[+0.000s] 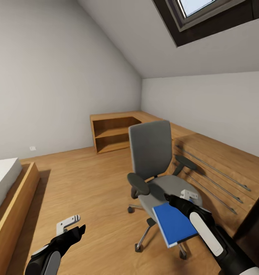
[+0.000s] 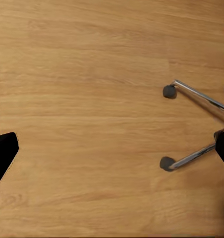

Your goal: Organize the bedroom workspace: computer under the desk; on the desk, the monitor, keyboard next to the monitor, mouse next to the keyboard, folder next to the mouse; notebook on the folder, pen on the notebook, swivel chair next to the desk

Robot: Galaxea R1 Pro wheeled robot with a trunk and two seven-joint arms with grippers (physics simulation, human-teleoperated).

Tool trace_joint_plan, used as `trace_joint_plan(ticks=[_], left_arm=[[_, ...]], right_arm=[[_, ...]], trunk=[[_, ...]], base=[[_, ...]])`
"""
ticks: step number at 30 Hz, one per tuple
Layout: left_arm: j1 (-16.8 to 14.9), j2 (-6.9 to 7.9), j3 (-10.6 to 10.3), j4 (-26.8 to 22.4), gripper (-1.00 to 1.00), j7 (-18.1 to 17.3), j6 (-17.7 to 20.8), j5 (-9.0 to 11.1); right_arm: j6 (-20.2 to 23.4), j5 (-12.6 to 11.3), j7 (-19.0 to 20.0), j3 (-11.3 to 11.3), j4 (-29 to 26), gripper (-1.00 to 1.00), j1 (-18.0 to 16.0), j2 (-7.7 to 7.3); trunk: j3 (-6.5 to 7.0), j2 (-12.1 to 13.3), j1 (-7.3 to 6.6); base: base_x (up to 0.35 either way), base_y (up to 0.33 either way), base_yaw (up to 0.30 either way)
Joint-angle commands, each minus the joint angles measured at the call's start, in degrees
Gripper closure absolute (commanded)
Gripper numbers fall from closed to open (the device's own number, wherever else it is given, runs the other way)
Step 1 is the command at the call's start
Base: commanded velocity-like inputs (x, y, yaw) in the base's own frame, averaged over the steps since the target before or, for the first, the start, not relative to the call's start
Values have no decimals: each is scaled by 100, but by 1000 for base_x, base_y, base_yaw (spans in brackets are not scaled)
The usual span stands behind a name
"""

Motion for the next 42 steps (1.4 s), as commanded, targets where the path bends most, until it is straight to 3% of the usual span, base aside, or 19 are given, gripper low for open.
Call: trace_joint_plan(ticks=[1, 12, 19, 21, 22, 25, 33, 42], left_arm=[[-3, 0, 5, -6, -100, 43, 24, 59], [-2, -3, 5, -6, -100, 51, 37, 64], [-2, -3, -131, -30, -100, 56, 30, 57], [-5, -3, -145, -41, -100, 58, 29, 57], [-6, -3, -145, -48, -100, 59, 32, 57], [-4, 5, -132, -50, -100, 67, 40, 58], [-3, 6, -127, -50, -100, 68, 41, 62], [-5, 6, -127, -50, -100, 68, 41, 63]], right_arm=[[3, -53, -57, 17, -11, -100, -8, -6], [4, -52, -57, 8, -5, -100, -6, -6], [4, -117, -50, 5, -5, -100, -3, -16], [-2, -409, -38, -1, -5, -100, -3, -69], [-4, -744, -16, -2, -14, -100, 16, -242], [-5, -1202, 25, -1, -5, -100, 42, -405], [-13, -1228, 183, -7, 144, -100, 43, -410], [-6, -1265, 666, -114, 422, -100, 45, -410]], trunk=[[-6, -3, -2], [-5, -3, -2], [-49, -124, 64], [-85, -204, 108], [-103, -244, 130], [-156, -364, 195], [-300, -685, 371], [-462, -1046, 569]], base=[[-168, 292, -61], [-120, 130, -13], [-2, 1, -171], [0, 0, -22], [0, 0, -5], [-86, 0, -2], [-44, 0, 0], [-2, 0, 0]])
